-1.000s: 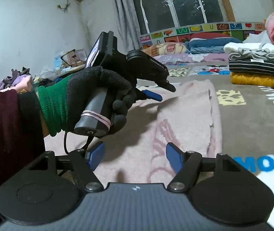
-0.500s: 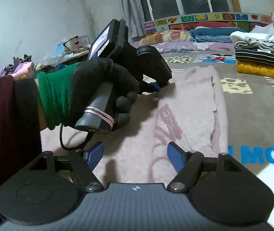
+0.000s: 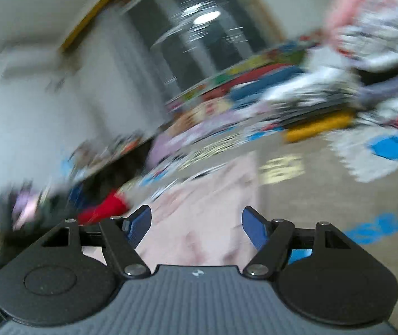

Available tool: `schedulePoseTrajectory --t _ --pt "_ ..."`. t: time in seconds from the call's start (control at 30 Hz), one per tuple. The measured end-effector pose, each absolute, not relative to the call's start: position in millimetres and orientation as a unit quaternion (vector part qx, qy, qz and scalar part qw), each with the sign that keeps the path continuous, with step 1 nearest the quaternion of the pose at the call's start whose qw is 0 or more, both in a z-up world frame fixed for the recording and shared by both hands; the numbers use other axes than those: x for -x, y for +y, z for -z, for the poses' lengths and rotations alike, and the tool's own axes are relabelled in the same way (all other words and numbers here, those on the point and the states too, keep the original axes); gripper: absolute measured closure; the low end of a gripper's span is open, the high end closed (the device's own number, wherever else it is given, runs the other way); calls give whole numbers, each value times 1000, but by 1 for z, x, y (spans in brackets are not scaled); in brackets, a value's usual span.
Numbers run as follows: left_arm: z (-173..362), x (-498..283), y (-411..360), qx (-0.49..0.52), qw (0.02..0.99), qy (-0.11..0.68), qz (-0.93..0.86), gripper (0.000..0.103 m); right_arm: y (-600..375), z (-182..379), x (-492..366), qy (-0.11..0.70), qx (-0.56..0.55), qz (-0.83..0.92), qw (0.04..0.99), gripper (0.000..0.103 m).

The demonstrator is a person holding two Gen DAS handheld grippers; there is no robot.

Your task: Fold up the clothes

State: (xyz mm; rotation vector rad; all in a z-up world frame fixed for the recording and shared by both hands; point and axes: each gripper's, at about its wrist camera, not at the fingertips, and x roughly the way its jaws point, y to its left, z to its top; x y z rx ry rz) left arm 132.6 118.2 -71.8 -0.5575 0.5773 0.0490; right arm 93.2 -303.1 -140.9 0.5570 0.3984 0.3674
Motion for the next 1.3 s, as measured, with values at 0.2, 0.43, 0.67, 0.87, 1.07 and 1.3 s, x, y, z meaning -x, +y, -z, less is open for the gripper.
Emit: schedulePoseTrajectory --t 0.2,0.43,0.67,0.87,1.07,1.3 --pt "74 -65 175 323 907 250 -102 30 -374 153 -91 189 -416 -79 886 35" --pt "94 -45 203 392 875 259 -121 30 -373 175 -94 224 -450 -61 862 35" --pt "110 -39 213 428 861 250 -111 30 -361 177 -94 238 -430 -67 869 35" --pt "114 -43 212 430 865 237 -101 30 -352 168 -91 232 -394 -98 884 35" --pt "125 -38 218 514 824 225 -76 37 -336 153 -86 211 -356 -153 897 35" --pt "134 -36 217 560 796 224 -53 46 -317 146 -86 217 -322 -188 902 35"
